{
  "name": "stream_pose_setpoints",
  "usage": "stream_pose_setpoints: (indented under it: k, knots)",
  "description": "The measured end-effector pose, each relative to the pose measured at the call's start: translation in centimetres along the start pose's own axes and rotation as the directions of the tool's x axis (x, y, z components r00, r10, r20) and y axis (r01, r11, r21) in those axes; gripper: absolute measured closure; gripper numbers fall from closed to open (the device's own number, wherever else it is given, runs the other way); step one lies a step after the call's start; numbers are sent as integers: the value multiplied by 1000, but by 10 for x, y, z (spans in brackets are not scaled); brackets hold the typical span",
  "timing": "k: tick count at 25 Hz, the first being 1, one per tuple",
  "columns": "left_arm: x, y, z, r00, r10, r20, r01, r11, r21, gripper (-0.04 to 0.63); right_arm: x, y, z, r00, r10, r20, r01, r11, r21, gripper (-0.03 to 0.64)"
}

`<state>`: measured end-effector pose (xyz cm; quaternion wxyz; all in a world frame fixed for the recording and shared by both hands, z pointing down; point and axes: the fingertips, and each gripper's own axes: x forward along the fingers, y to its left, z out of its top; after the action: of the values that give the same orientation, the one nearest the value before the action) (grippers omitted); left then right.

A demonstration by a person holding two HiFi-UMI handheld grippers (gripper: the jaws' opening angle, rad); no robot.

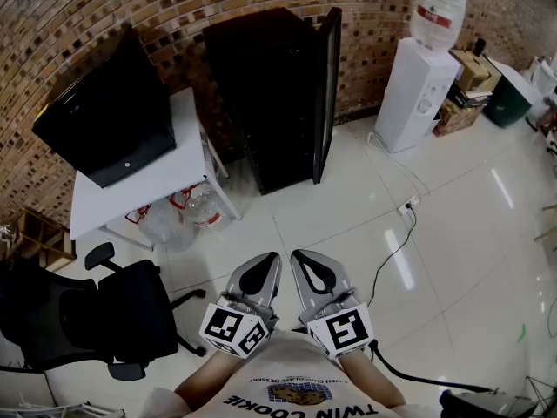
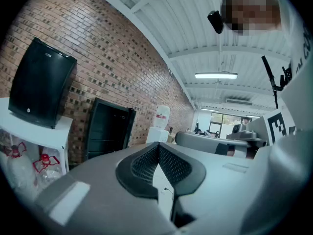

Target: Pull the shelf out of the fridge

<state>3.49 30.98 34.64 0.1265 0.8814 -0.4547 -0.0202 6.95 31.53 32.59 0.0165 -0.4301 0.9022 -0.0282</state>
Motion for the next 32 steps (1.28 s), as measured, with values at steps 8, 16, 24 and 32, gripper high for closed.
stream_pose_setpoints:
  k: [8, 16, 24, 32]
  knots:
    - [43, -35, 2, 1000, -8, 9, 8, 1000, 27, 595, -27, -37, 6, 999, 9, 32, -9, 1000, 3, 612]
    - [66, -54, -3, 998, -61, -4, 61, 998, 36, 595, -39, -61, 6, 999, -26, 28, 25, 1000, 16, 612]
    - [75, -51, -2, 997, -80, 0, 80, 996, 49, 595, -32, -68, 3, 999, -35, 30, 35, 999, 11, 612]
    - [95, -15, 5, 998, -67, 17, 67, 997, 35, 595, 8, -74, -1, 1000, -22, 3, 22, 999, -29, 612]
